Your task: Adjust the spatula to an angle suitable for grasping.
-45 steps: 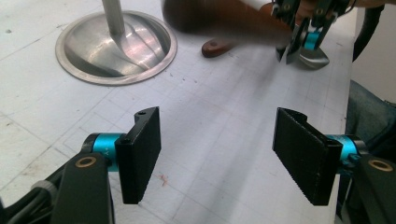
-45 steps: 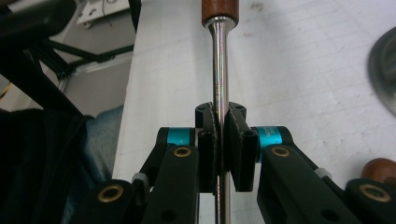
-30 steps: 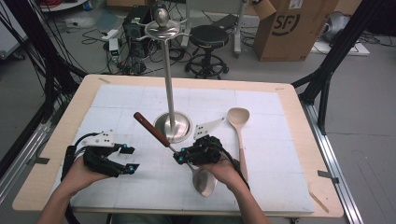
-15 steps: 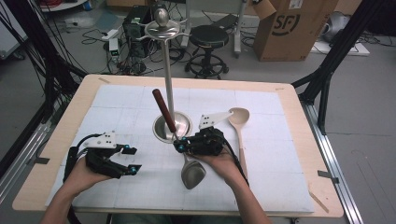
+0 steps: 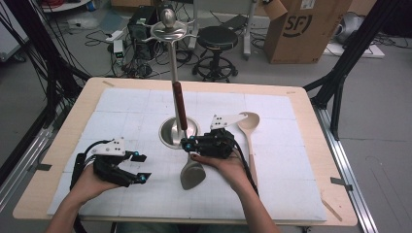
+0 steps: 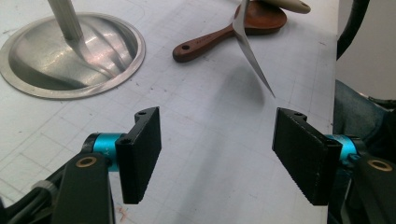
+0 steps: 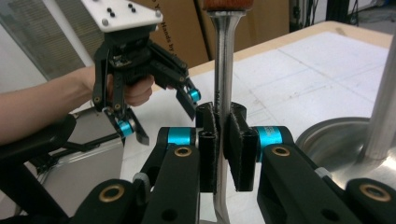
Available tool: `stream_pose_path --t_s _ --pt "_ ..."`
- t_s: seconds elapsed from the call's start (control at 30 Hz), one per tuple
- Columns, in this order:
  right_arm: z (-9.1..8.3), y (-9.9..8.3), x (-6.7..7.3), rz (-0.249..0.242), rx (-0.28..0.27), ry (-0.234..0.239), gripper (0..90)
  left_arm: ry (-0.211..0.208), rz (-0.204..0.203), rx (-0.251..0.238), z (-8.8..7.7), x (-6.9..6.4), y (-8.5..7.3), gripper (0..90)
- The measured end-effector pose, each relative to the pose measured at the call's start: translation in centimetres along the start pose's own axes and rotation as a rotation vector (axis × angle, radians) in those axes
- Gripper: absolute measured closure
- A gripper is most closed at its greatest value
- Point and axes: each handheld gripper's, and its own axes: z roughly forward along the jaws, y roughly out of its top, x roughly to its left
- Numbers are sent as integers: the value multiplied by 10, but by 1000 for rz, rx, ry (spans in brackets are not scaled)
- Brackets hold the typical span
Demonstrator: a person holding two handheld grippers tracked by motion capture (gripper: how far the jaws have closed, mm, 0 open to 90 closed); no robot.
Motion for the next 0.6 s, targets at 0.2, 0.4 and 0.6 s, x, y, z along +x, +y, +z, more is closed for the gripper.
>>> stream_pose_path --t_s 0.2,0.4,0.6 --pt "0 3 1 -1 -19 -21 837 -6 -7 -8 1 -1 1 335" --pt "2 8 3 -6 -24 -26 837 -19 -5 -26 2 -2 3 341" --pt "1 16 4 -23 -27 -32 836 -18 -2 -17 4 -2 3 342"
